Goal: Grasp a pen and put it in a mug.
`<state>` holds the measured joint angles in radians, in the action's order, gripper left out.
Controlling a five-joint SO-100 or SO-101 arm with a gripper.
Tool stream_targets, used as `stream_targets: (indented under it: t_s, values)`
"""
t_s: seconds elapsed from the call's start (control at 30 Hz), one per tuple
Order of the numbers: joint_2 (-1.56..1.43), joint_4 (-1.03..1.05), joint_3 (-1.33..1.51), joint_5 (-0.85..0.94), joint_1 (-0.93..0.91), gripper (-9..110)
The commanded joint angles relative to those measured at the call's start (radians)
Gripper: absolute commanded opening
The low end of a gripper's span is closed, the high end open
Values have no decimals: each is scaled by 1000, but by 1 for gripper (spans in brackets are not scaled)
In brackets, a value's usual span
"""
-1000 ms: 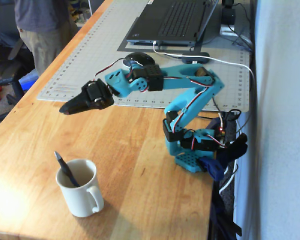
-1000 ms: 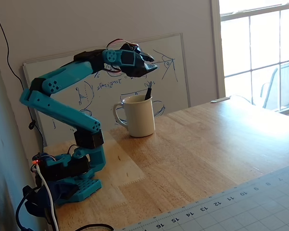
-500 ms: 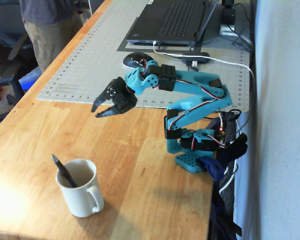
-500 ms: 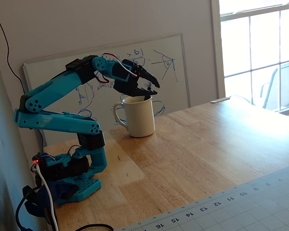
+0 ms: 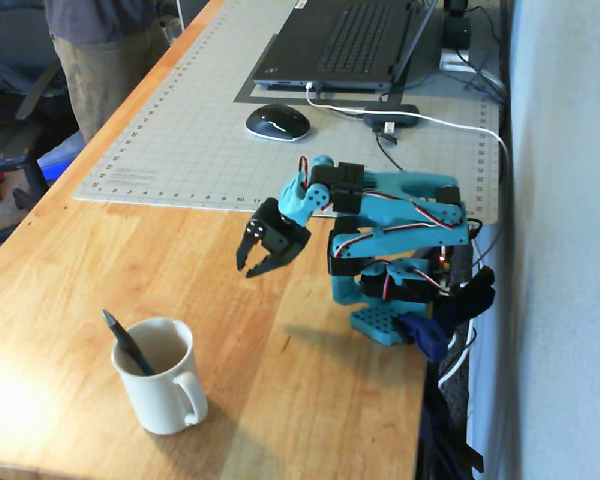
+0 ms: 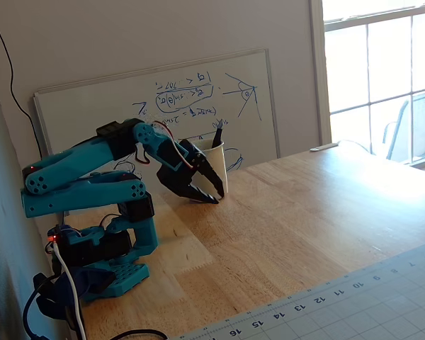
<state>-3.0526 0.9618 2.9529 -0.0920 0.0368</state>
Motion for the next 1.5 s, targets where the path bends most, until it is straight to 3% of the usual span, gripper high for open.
stream_targets:
  t_s: [0.0,0.23,0.47,0.77,1.47]
  values:
    - [-75,3,41,-8,-6,0]
    - [-201,14,190,-8,-8,0]
    - [-296,213,181,2,-3,0]
    - [-301,207,183,181,-5,0]
    - [-301,207,183,186,5,0]
